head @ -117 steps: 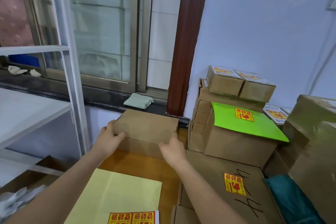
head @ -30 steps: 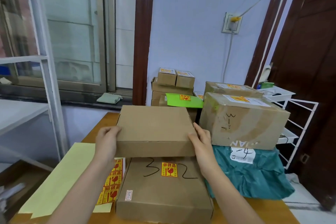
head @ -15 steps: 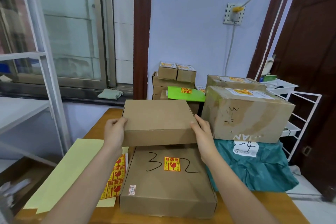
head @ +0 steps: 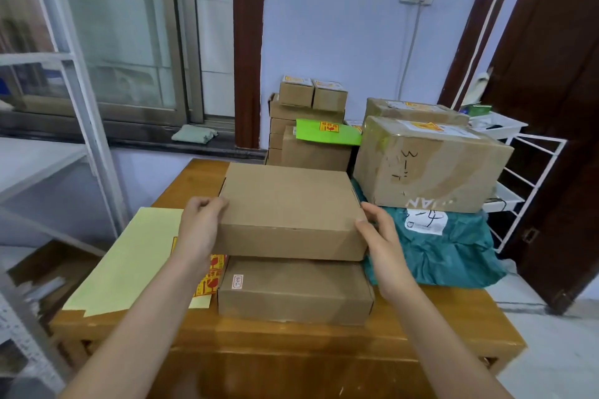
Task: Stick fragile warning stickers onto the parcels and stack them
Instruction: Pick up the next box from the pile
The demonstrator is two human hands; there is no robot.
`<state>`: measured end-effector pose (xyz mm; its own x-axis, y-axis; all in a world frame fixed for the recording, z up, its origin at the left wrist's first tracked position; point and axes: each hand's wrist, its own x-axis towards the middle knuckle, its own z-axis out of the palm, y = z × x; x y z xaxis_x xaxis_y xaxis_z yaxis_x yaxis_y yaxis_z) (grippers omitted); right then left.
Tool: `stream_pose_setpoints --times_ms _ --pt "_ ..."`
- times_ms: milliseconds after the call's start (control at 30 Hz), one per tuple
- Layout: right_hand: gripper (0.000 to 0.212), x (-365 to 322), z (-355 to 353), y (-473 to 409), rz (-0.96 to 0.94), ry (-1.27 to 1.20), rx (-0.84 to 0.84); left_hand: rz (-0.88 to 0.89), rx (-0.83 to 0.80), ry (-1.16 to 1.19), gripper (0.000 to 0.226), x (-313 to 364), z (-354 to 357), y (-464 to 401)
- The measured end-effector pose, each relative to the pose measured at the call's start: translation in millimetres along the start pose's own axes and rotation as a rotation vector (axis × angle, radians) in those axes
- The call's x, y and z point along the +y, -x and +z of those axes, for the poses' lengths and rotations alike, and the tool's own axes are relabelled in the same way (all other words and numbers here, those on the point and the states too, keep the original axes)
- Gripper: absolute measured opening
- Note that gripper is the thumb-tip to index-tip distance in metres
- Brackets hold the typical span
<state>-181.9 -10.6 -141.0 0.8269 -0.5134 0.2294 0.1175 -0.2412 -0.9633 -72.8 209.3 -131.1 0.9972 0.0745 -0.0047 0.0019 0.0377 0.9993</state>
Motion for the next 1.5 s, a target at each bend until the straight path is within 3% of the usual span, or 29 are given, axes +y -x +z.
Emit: stream_pose_setpoints --times_ms 133,733,800,967,1067,1167,1367,1500 --pt "0.022 9.0 -7.4 19.1 -0.005 0.014 0.029 -0.007 -0.009 -0.007 0.022 -6.3 -1.9 17.0" --pt "0.026 25.0 -5.1 40.5 0.001 0.085 0.099 -0.080 -0.039 0.046 0.020 -37.5 -2.2 34.8" --pt "0.027 21.1 -4.4 39.4 -0.016 0.200 0.088 -0.085 -0.057 0.048 0.020 -37.7 -3.6 33.4" --pt "0.047 -2.9 -6.6 31.0 -0.218 0.916 0.121 -0.109 -0.112 0.037 0.020 -39.1 -10.1 29.0" --pt "0.044 -26.1 8.1 27.5 -0.359 0.959 0.033 -0.111 -0.155 0.000 0.028 -43.5 -25.8 20.1" --pt "0.034 -43.0 32.4 30.6 -0.452 0.922 -0.079 0.002 -0.107 -0.082 0.019 -49.7 -44.0 19.1" --pt "0.028 -61.7 94.2 52.9 -0.558 0.656 -0.353 0.191 0.048 -0.583 0.027 -61.5 -80.4 9.8" --pt "0.029 -53.4 141.6 77.2 -0.667 0.543 -0.468 0.253 -0.090 -0.809 0.032 -81.7 -104.2 -2.4"
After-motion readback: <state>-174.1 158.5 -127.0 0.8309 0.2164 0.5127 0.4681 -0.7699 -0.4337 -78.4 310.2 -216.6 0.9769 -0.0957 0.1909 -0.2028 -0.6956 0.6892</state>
